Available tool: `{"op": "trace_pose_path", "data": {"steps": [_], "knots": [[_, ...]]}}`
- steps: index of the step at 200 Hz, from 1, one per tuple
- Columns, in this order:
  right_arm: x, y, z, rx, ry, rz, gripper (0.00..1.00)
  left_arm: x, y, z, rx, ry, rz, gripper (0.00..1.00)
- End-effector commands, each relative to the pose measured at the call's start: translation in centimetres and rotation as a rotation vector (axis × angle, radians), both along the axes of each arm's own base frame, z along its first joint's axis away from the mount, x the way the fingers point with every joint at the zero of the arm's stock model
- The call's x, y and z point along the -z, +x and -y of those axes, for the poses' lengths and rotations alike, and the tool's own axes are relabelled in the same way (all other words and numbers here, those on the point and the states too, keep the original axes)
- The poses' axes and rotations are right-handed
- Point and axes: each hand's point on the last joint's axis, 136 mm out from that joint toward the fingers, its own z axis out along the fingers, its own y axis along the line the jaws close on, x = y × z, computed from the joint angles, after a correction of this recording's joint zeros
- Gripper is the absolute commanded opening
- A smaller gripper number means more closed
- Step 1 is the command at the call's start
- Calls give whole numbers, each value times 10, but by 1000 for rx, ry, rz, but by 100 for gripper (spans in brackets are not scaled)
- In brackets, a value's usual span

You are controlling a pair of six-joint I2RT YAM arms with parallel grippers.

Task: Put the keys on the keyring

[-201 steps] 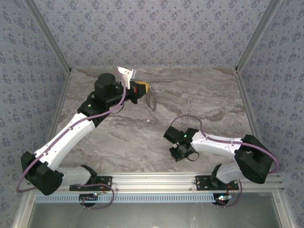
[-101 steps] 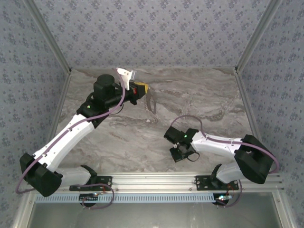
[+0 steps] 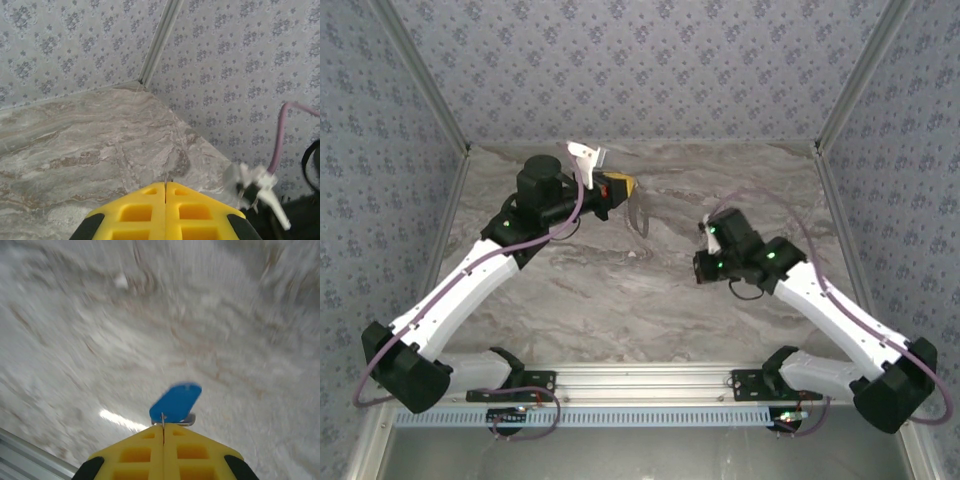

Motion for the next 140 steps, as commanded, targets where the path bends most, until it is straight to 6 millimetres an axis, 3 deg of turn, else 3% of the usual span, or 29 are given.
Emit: {"op": "trace_pose_path", "data": {"steps": [1, 21, 28, 70, 111, 140], "knots": [[-51, 13, -4, -38, 129, 99, 0, -49, -5, 6, 59, -63, 115, 0], [-92, 27, -8, -54, 259, 178, 0, -60, -6, 13, 102, -69, 136, 0], [-120, 33, -9, -62, 320, 238, 0, -64, -7, 15, 116, -71, 145, 0], [-196, 48, -11, -111, 570, 394, 0, -84, -10, 27, 192, -76, 196, 0], [-239, 53, -11, -154, 683, 470, 0, -93, -10, 36, 247, -78, 224, 0], [-256, 56, -16, -184, 726, 494, 0, -95, -8, 43, 287, -82, 228, 0]]}}
